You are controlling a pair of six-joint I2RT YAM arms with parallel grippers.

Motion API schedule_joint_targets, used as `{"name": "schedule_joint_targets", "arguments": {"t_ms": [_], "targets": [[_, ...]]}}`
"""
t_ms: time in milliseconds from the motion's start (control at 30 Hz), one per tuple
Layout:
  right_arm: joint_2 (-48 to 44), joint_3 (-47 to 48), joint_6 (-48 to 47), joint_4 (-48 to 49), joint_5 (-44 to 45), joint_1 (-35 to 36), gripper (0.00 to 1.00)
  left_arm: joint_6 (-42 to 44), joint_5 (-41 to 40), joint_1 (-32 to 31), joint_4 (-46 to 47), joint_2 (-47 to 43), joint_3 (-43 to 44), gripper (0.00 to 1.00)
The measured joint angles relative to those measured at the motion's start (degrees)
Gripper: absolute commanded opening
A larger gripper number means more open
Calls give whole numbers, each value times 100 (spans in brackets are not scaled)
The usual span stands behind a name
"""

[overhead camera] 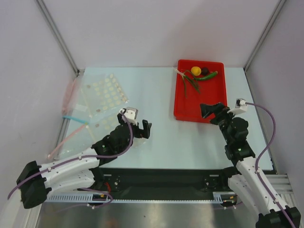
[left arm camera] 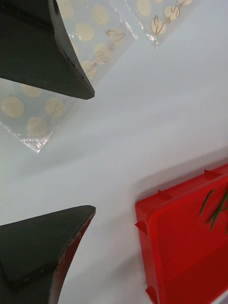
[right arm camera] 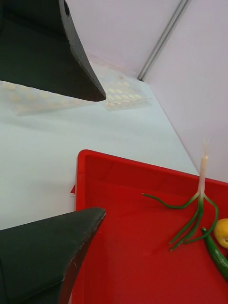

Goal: Place the food in the zip-top bag and seal the zipper
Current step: Pick up the zipper food storage bag at the center of the board.

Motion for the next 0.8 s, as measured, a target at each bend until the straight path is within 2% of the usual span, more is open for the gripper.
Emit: {"name": "schedule_joint_targets", "arguments": {"t_ms": [300,433,567,800], "targets": [[-511,-133,59,-101,468,-2,100,-260,-363,-2,-1661,1528,1637,100],[-374,-146,72,-125,492,-15,100,-680,-625,81,-2262,1954,1864,100],[-221,-149,107,-173,492,-17,100,-1187,-660,472,-2706,2402,1930,100],[-186,-151,116,-195,492,-33,100,-2083,-907,828,-3742,4009,2841,92]]}}
